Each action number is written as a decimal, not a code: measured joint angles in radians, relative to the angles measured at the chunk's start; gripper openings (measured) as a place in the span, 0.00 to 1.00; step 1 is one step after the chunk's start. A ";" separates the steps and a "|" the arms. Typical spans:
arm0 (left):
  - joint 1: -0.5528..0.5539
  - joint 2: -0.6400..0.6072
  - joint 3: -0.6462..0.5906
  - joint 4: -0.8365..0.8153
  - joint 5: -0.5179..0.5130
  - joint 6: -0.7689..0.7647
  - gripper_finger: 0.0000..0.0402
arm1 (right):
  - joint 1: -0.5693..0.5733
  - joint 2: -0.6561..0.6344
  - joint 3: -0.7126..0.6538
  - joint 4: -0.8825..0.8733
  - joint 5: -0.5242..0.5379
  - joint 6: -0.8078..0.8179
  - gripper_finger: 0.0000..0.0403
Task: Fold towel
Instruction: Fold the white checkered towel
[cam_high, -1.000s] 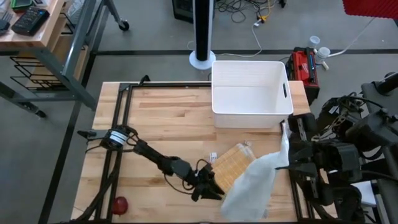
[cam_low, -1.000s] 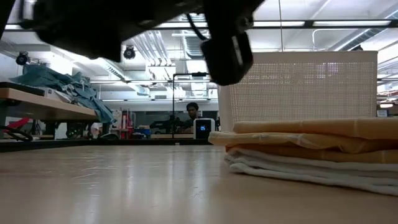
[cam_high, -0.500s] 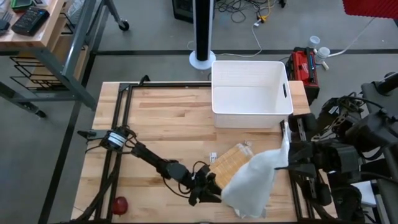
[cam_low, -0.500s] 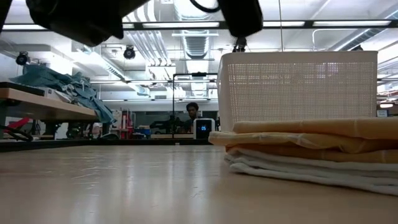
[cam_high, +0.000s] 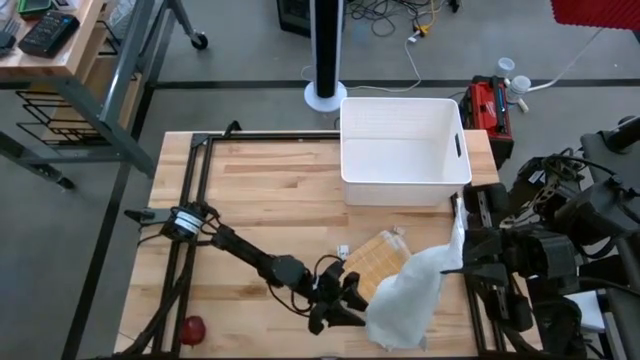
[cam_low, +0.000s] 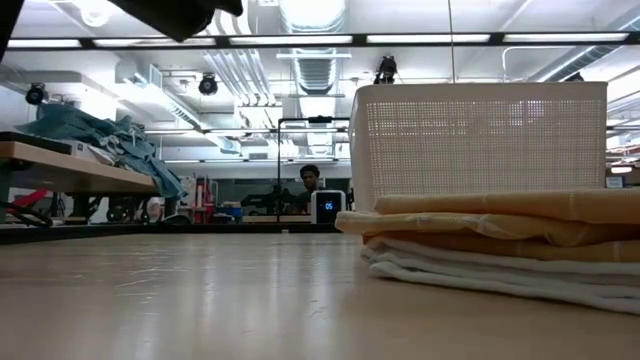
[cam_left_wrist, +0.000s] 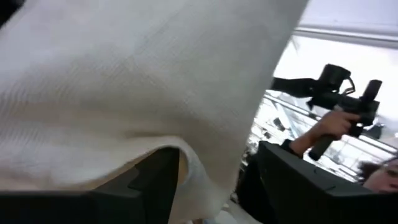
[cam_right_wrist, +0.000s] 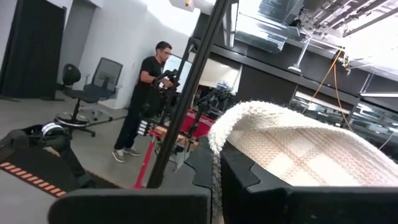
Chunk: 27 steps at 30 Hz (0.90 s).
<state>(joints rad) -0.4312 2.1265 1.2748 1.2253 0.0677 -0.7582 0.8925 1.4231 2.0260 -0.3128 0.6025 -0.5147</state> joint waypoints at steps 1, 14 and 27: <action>0.001 -0.001 0.007 -0.022 0.000 0.002 0.51 | 0.000 0.000 -0.001 0.000 0.000 0.003 0.00; 0.009 -0.014 0.012 -0.172 -0.244 0.102 0.09 | 0.000 0.001 -0.026 -0.001 0.004 -0.003 0.00; -0.055 -0.495 -0.342 -0.327 -0.598 0.379 0.01 | 0.149 0.000 -0.036 -0.408 0.642 0.303 0.00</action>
<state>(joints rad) -0.4862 1.6319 0.9330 0.8985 -0.5305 -0.3797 1.0410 1.4235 1.9903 -0.7206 1.2442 -0.2115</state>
